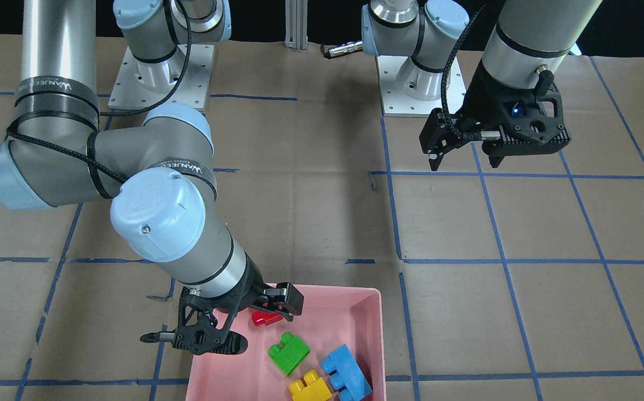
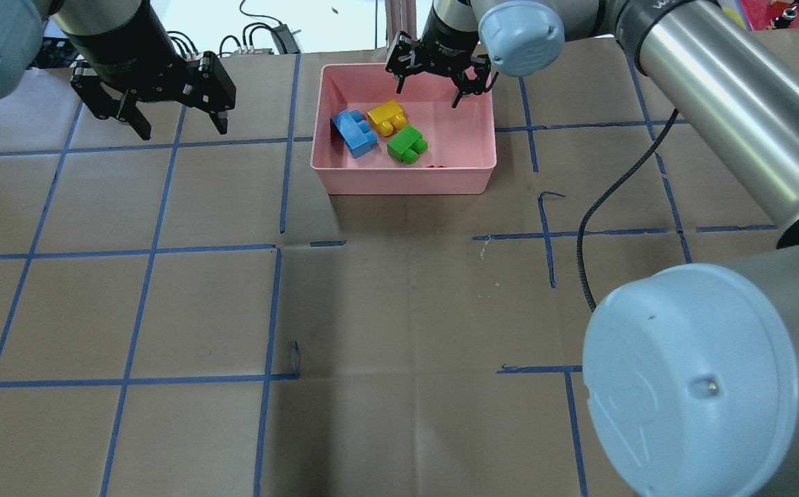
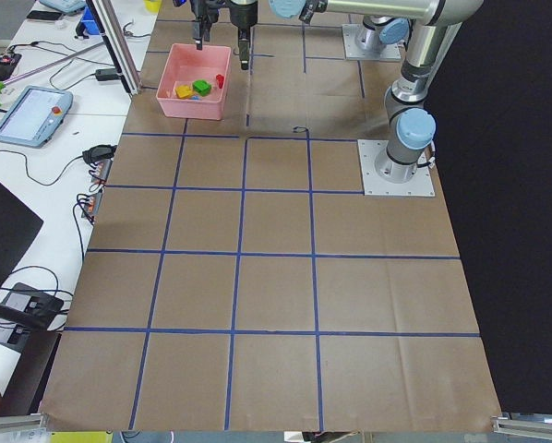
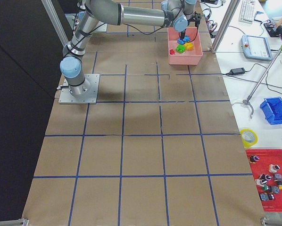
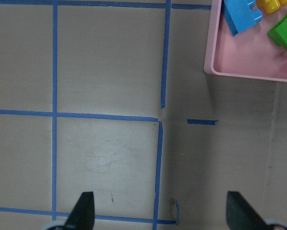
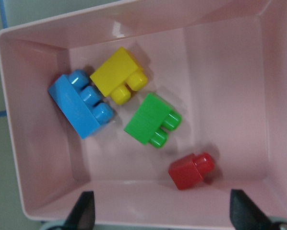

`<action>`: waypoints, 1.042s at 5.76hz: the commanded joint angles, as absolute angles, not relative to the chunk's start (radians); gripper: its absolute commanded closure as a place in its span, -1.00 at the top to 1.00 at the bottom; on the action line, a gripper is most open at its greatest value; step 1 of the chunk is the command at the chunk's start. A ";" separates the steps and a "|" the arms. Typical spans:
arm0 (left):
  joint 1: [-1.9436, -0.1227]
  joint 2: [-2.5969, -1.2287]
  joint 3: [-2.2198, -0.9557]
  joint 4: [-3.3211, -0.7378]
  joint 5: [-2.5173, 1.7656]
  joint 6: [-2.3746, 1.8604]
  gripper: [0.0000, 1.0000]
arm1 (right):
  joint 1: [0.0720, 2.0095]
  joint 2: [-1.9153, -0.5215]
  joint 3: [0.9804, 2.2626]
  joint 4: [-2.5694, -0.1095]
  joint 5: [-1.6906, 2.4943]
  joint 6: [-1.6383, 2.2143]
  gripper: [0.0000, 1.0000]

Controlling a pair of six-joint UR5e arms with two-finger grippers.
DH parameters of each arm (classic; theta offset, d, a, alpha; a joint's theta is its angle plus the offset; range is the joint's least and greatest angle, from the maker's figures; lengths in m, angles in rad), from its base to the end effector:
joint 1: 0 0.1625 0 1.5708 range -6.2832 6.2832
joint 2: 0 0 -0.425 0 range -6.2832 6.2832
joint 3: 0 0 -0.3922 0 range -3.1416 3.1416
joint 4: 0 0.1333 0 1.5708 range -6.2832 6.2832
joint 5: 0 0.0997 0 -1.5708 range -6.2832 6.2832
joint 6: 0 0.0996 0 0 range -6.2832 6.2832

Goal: Put all blocks into box

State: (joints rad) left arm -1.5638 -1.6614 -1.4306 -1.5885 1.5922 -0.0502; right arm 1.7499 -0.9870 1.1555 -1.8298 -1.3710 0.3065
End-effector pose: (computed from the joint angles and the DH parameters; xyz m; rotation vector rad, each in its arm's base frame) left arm -0.1274 -0.5339 0.5089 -0.0898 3.1192 -0.0505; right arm 0.2805 -0.6901 0.3631 0.1730 2.9204 -0.0581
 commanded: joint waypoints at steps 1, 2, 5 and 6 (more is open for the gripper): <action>-1.530 -1.661 -1.433 -1.600 1.533 0.009 0.89 | 1.732 -1.111 1.233 -1.705 -1.474 0.189 0.99; -1.514 -1.658 -1.437 -1.604 1.505 0.017 0.89 | 1.732 -1.215 1.309 -1.698 -1.476 0.187 0.99; -1.500 -1.612 -1.491 -1.592 1.514 0.021 0.91 | 1.720 -1.554 1.506 -1.453 -1.576 0.078 0.99; -1.502 -1.617 -1.471 -1.591 1.560 0.020 0.93 | 1.704 -1.666 1.596 -1.451 -1.580 0.078 0.99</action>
State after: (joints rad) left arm -1.5016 -1.6156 -1.4842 -1.5941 1.5280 0.0212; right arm 1.7160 -1.5581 1.5122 -1.4672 -1.5649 0.0838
